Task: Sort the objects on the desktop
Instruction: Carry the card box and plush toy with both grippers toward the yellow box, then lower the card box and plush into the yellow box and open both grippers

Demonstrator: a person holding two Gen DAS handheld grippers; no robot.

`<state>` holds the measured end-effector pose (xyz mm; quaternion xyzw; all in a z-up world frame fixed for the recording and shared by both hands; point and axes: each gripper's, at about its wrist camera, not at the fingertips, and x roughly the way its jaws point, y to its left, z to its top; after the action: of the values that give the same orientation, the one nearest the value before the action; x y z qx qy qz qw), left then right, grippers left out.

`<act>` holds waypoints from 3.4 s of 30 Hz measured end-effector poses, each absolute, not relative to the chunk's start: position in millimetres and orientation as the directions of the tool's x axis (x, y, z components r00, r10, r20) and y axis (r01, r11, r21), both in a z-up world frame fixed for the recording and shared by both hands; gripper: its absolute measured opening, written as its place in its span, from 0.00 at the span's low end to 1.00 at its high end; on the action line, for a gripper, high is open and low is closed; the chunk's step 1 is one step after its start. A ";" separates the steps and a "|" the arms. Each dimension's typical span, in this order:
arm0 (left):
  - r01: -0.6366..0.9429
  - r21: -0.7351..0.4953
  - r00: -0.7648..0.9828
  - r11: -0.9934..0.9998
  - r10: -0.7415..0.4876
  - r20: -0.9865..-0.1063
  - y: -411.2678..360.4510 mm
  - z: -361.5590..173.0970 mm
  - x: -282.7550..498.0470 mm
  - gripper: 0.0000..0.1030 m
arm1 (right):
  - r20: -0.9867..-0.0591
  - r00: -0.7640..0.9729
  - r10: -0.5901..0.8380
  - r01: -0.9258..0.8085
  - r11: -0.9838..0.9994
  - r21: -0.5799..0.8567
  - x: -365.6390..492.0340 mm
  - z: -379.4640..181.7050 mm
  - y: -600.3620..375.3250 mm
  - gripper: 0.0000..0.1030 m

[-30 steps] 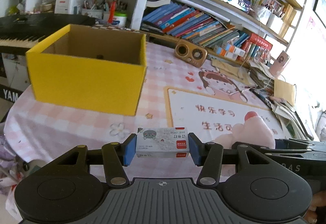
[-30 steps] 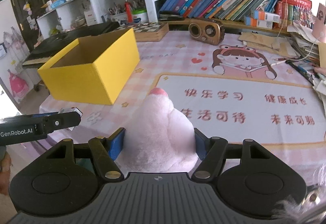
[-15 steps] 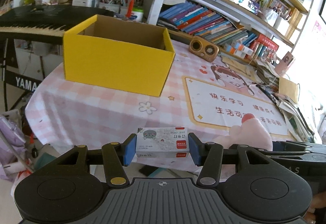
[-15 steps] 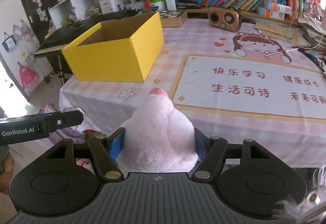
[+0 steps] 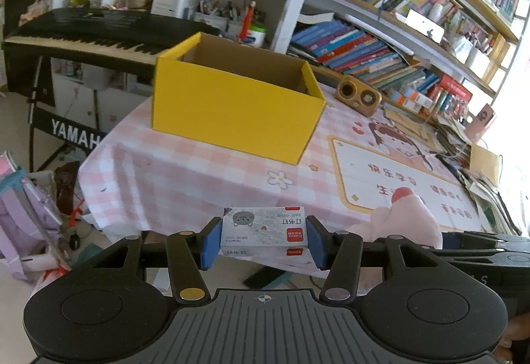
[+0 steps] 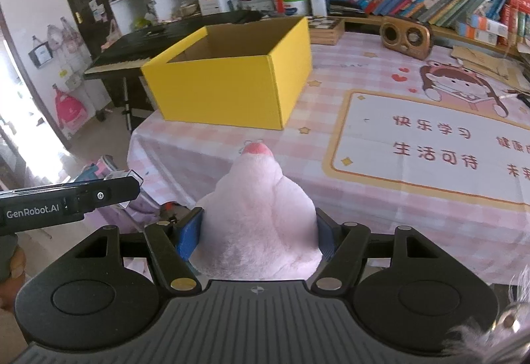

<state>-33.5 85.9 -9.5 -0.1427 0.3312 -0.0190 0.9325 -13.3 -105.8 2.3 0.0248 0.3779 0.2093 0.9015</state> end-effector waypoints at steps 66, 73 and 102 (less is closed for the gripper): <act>-0.215 -0.151 0.826 0.965 0.097 -0.555 136.4 23.3 206.1 0.50 | -0.551 0.623 0.555 -0.651 0.758 0.028 255.8 40.0 -16.4 0.64; -0.184 -0.161 0.795 0.970 0.050 -0.604 130.9 12.4 239.2 0.51 | -0.659 0.524 0.540 -0.728 0.686 -0.017 283.3 13.0 7.0 0.65; -0.127 -0.081 0.721 0.989 0.036 -0.692 115.4 -3.1 275.8 0.68 | -0.692 0.490 0.531 -0.728 0.685 0.010 303.8 3.9 7.3 0.82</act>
<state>275.8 115.4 -3.1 -0.0613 0.3709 0.0439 0.9256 303.8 7.3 3.9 -0.1438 0.3440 0.3699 0.8510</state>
